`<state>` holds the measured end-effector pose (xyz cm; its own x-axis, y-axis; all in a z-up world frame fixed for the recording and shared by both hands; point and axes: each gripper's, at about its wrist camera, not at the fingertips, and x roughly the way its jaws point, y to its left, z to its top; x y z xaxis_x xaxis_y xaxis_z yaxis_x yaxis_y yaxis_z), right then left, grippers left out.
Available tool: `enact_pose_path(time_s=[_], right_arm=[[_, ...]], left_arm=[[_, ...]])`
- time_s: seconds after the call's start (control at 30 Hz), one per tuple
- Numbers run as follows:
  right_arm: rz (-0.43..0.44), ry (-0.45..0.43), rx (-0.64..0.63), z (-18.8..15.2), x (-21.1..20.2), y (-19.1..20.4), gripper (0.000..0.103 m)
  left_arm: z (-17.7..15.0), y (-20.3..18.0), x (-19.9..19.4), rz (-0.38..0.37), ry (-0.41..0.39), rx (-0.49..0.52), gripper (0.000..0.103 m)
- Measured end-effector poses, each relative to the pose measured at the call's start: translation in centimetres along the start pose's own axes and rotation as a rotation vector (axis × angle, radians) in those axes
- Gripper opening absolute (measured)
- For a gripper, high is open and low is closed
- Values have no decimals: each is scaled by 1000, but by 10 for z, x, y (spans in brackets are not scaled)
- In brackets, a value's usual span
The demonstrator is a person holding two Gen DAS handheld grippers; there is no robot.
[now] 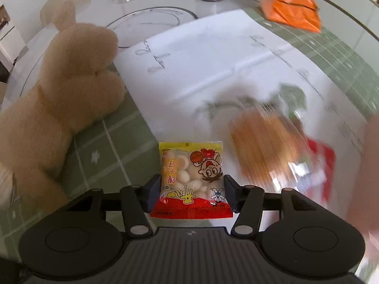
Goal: Organize snacks
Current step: 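Carry both held snacks into the pink box and open both grippers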
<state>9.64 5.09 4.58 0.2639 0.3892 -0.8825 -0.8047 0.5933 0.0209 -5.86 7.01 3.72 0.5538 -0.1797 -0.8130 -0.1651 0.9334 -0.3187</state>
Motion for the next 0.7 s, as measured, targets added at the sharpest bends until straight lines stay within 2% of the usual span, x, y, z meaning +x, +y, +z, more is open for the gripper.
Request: enact_pose_path(time_s=[0.1,0.23,0.4,0.53,0.7], right_arm=[[14,-15,45,-33,-32,-17,55],[-17,-69,130,-78,-86,-41,55],[-162,-120,228,-131,-135,-79,55],[-227,-99,371,-177,-143,-108,55],[-251,-89,513,-219,-148,-120,55]], left_arm=[[3,-1,3,-29,12,-9,27],[6,-11,8,-45,28,12,25],[11,-37,18,-6,41,105,25],[15,-53,26,-22,69,152,24],[22,-82,8,-83,31,241,24]])
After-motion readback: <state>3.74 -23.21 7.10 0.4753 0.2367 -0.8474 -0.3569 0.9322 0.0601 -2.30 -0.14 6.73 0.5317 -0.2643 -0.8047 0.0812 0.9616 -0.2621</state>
